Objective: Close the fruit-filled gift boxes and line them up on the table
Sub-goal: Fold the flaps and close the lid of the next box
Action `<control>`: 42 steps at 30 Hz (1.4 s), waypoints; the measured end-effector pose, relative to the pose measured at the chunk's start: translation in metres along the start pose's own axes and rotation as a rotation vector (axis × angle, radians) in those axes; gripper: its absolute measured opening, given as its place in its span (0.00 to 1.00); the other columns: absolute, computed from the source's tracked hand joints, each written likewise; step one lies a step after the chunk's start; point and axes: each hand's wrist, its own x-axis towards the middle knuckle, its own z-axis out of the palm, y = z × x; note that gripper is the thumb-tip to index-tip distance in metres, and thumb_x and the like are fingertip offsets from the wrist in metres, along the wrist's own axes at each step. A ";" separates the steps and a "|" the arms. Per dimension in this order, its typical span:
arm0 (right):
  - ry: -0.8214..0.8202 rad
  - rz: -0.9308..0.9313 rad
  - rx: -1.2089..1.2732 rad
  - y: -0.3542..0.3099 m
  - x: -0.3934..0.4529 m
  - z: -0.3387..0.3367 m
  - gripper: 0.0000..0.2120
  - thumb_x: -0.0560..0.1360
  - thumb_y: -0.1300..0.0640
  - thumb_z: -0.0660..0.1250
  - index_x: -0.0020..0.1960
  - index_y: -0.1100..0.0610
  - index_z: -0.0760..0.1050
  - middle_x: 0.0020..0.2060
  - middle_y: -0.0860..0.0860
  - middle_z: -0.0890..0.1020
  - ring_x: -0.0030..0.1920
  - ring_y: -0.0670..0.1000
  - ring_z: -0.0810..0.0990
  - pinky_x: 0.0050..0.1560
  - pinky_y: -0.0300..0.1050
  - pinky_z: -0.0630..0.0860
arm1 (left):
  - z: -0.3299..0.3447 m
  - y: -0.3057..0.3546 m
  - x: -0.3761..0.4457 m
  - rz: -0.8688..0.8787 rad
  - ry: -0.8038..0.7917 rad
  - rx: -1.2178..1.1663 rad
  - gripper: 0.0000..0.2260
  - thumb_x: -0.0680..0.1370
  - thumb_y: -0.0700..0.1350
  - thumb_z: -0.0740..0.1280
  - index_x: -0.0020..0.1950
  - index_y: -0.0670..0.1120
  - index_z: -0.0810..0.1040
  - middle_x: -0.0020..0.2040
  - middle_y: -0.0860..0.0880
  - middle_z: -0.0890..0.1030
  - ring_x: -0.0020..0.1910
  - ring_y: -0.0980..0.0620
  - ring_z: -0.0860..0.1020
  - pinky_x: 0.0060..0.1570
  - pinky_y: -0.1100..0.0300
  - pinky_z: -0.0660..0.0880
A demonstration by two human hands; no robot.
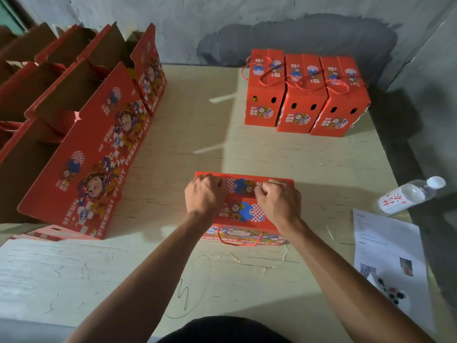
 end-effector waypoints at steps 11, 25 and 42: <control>-0.051 -0.116 -0.135 0.008 0.007 0.022 0.15 0.84 0.50 0.57 0.66 0.55 0.72 0.68 0.54 0.77 0.73 0.57 0.72 0.75 0.61 0.63 | 0.015 0.002 0.011 0.156 -0.226 0.177 0.26 0.85 0.59 0.49 0.76 0.45 0.67 0.78 0.46 0.67 0.80 0.47 0.59 0.80 0.41 0.45; -0.113 0.029 -0.137 -0.007 0.019 0.006 0.20 0.85 0.50 0.55 0.42 0.57 0.78 0.38 0.53 0.84 0.42 0.57 0.79 0.49 0.52 0.72 | 0.016 0.005 0.015 0.136 -0.006 0.105 0.13 0.85 0.47 0.54 0.44 0.48 0.73 0.45 0.48 0.80 0.48 0.45 0.74 0.60 0.46 0.66; -0.336 0.148 -0.347 0.017 0.024 -0.015 0.45 0.74 0.20 0.43 0.45 0.56 0.83 0.41 0.56 0.86 0.45 0.57 0.84 0.43 0.46 0.72 | 0.003 -0.018 -0.050 0.097 0.031 -0.015 0.24 0.84 0.54 0.58 0.77 0.45 0.68 0.79 0.46 0.67 0.80 0.46 0.62 0.76 0.46 0.62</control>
